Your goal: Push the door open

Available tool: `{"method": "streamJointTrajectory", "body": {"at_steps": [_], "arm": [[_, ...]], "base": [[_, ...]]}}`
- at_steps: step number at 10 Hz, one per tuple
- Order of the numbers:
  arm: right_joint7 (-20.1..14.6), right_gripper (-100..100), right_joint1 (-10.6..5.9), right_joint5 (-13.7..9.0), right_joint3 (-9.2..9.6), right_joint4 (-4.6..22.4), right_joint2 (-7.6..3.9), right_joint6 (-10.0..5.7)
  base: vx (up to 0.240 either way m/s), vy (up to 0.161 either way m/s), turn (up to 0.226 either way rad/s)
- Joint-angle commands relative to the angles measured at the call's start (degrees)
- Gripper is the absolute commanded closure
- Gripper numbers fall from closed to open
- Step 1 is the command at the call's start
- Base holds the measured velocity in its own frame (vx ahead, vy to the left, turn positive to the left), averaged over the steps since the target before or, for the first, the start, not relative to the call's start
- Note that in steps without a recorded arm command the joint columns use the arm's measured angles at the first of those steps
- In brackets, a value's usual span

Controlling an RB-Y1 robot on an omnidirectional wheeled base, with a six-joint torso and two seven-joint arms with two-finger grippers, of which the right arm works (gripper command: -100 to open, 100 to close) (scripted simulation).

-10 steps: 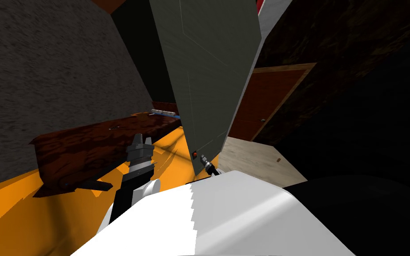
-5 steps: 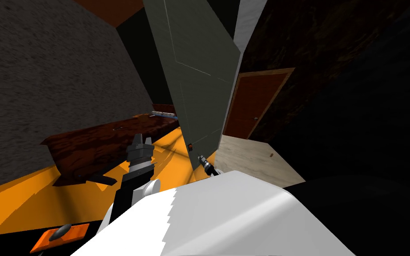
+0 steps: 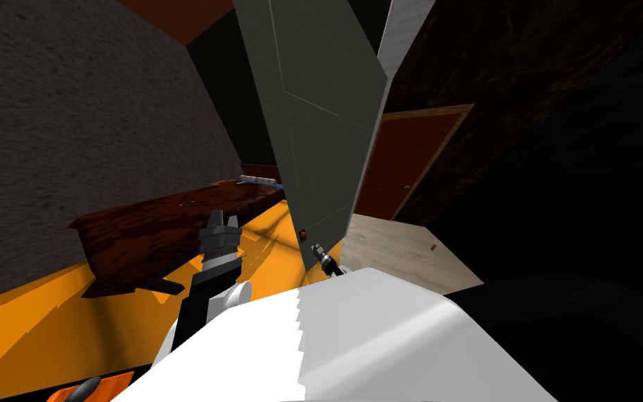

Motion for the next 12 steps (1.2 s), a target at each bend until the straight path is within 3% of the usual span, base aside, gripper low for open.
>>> {"method": "streamJointTrajectory", "body": {"at_steps": [1, 6, 7, 12], "arm": [[0.1, -100, -0.05, 0.0, -0.24, 0.2, 0.08, -0.33], [0.4, -100, -0.03, -0.1, -0.71, 0.6, 0.71, -0.88], [0.4, 100, -0.03, -0.1, -0.71, 0.6, 0.71, -0.88], [0.4, 100, -0.03, -0.1, -0.71, 0.6, 0.71, -0.88]], "base": [[0.177, 0.154, 0.023], [0.179, 0.099, 0.019], [-0.018, -0.007, 0.008], [-0.013, -0.007, 0.002]]}}
